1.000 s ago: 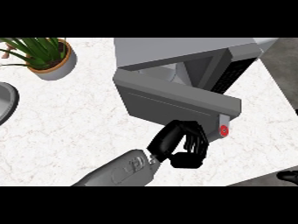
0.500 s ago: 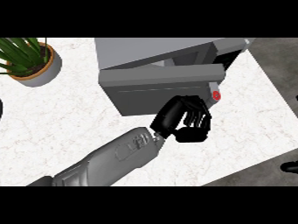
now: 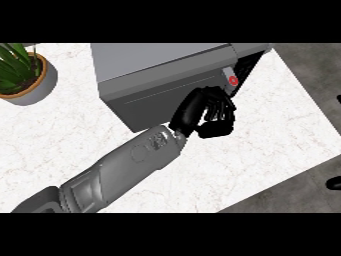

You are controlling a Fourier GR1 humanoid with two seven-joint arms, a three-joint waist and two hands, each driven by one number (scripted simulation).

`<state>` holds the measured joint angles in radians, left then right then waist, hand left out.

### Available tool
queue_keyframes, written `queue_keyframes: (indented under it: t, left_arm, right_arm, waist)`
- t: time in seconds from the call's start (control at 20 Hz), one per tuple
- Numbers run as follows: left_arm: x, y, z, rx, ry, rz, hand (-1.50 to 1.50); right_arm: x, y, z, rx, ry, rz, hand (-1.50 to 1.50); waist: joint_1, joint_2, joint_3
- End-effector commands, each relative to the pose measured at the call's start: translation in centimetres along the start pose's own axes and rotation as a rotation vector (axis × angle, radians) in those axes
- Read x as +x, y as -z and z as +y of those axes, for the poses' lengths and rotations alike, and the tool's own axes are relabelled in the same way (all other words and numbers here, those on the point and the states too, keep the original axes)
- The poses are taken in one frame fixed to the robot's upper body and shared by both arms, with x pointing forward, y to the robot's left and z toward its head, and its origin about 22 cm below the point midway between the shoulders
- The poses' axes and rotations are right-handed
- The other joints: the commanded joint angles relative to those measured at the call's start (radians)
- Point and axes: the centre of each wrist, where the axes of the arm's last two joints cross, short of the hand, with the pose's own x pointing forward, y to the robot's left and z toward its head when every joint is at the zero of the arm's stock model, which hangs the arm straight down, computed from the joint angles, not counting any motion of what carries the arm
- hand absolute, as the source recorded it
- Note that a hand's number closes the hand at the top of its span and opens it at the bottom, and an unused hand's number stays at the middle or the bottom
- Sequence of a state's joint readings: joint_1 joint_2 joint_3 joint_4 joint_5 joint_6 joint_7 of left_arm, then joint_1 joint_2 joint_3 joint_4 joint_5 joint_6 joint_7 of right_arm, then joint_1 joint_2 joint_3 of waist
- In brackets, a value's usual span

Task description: Pick up the milk, place it into the microwave and close the microwave

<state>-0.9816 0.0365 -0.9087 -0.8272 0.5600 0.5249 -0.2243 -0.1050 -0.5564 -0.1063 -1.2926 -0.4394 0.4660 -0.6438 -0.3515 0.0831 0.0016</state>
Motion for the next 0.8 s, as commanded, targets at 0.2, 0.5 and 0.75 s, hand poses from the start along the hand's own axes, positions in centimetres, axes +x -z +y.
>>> queue_keyframes:
  t: [0.2, 0.5, 0.75]
  left_arm:
    - [3.2, 2.1, -0.9, 0.006, -0.027, -0.064, 1.5]
    - [3.0, 2.0, -0.9, 0.039, -0.028, -0.054, 1.5]
    - [3.2, 2.0, -1.1, 0.055, -0.037, -0.058, 1.5]
  right_arm:
    - [0.4, 2.5, 0.9, 0.127, 0.099, -0.06, -1.5]
    - [1.3, 4.0, 1.3, 0.225, 0.122, -0.035, -1.5]
    - [2.9, 6.2, 2.2, 0.401, 0.108, -0.042, 1.5]
  waist:
    - [-0.042, 0.011, 0.005]
    - [-0.05, 0.01, 0.003]
    - [-0.052, 0.004, 0.004]
